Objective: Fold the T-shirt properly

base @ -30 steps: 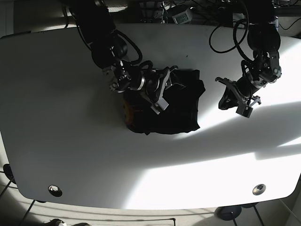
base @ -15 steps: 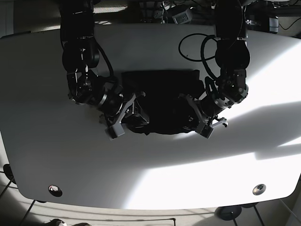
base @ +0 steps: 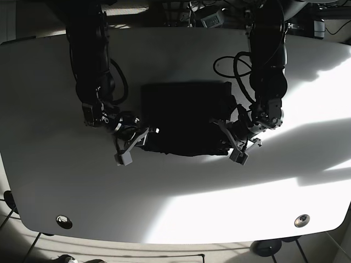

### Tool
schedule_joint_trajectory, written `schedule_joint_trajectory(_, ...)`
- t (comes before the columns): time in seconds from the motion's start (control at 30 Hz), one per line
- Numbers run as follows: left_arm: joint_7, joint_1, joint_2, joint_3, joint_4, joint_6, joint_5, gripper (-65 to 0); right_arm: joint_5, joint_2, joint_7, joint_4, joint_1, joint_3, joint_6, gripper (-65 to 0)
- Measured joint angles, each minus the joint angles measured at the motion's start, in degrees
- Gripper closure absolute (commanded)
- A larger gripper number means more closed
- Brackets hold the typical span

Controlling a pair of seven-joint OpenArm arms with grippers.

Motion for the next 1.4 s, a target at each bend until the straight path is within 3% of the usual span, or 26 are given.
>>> schedule_joint_trajectory(0.1, -1.77, -0.83, -0.55, 0.09, -4.98, -0.04, -0.42, 0.0, -4.96, 0.42, 2.75, -1.2, 0.57, 0.09, 0.11, -11.6)
schedule_joint_trajectory(0.23, -4.11, -1.36, -1.18, 0.13, -6.4, -0.48, -0.85, 0.0, -6.93, 0.39, 1.55, 2.8, -0.33, 0.46, -0.33, -11.6)
schedule_joint_trajectory(0.4, 1.25, 0.42, -1.38, -0.07, 6.54, -0.04, -0.13, 0.0, -8.35, 1.07, -6.54, 19.93, -3.72, 0.74, -1.36, -11.6)
schedule_joint_trajectory(0.5, 2.19, 2.75, -1.36, -0.15, 11.47, -0.04, -0.24, 0.0, -7.98, 0.85, -6.73, 27.28, -3.8, 0.72, -1.14, -11.6)
schedule_joint_trajectory(0.73, 5.11, 13.27, -0.96, 0.17, 23.71, -0.07, -0.24, 0.0, -8.46, 1.05, -7.04, 19.39, -0.28, 0.68, -1.4, -11.6)
schedule_joint_trajectory(1.03, 5.75, 19.43, 0.63, -0.02, 23.21, -0.04, -0.2, 0.0, -8.41, 1.38, 4.85, 1.05, 0.92, 0.28, -1.16, -11.6)
schedule_joint_trajectory(1.27, 3.39, 18.95, -3.21, 0.0, 17.94, -1.09, -2.38, 0.0, -8.24, 4.72, 7.13, -1.53, 1.03, 0.13, -0.72, -11.6)
schedule_joint_trajectory(1.3, 4.13, 19.12, -3.41, -0.15, 19.28, -0.63, -1.51, 0.0, -8.37, 5.22, 6.99, -1.46, 1.03, 0.33, -1.44, -11.6)
schedule_joint_trajectory(1.4, 6.51, 20.37, -3.39, -0.13, 24.98, -0.46, -0.15, 0.0, -8.39, 6.69, 6.29, 2.51, 0.26, 0.35, -1.27, -11.6)
